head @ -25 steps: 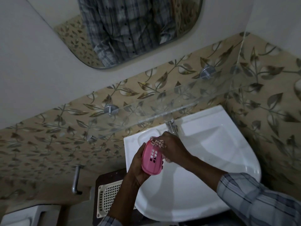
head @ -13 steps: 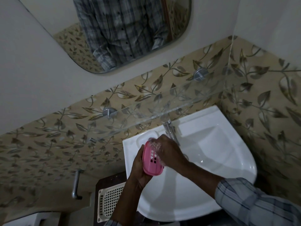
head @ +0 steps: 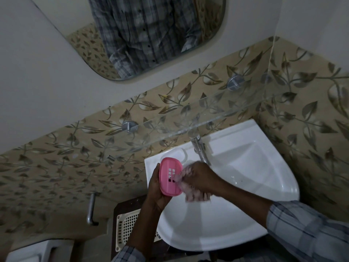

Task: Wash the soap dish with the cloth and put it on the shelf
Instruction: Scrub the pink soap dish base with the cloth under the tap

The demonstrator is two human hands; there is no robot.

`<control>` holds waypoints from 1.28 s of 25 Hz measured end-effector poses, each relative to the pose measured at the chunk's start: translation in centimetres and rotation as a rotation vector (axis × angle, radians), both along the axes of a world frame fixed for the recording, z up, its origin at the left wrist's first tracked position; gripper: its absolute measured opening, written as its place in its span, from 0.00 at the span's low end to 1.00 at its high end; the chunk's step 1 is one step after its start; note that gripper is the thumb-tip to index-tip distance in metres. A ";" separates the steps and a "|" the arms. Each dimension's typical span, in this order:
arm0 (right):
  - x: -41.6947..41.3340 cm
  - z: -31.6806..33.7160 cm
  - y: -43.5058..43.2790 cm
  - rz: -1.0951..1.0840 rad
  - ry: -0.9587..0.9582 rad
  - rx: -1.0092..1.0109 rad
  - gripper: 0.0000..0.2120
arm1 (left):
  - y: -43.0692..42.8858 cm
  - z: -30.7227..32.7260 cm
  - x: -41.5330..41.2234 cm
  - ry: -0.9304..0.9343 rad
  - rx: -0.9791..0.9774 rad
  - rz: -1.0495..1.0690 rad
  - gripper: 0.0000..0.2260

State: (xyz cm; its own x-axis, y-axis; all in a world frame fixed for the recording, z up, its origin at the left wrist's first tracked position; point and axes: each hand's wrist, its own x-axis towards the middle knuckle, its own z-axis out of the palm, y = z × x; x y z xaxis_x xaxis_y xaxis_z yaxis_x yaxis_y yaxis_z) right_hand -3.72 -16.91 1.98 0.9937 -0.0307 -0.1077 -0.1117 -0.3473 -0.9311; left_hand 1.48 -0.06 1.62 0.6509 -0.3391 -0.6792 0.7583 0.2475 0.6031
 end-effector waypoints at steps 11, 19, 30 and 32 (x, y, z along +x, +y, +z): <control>0.0 0.0 -1.3 0.396 -0.699 -0.544 0.28 | -0.7 0.6 0.1 0.113 -0.114 -0.200 0.26; -0.1 -1.2 -1.5 0.552 -0.775 -0.580 0.28 | -0.4 1.0 1.2 0.175 -0.236 -0.250 0.39; 1.5 -2.5 -4.0 0.374 -0.773 -0.729 0.20 | 0.7 1.8 0.6 0.151 -0.155 -0.246 0.46; 1.8 -1.8 -3.7 0.213 -0.734 -0.660 0.21 | 0.4 1.9 0.6 0.109 -0.115 -0.216 0.42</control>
State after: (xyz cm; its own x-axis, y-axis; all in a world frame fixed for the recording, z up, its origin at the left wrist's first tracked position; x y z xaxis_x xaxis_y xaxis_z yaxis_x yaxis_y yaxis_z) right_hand -1.96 -20.61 0.15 0.7992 0.3222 0.5075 0.5361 -0.7638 -0.3593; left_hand 2.03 0.36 3.48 0.4801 -0.5413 -0.6903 0.8599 0.1349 0.4923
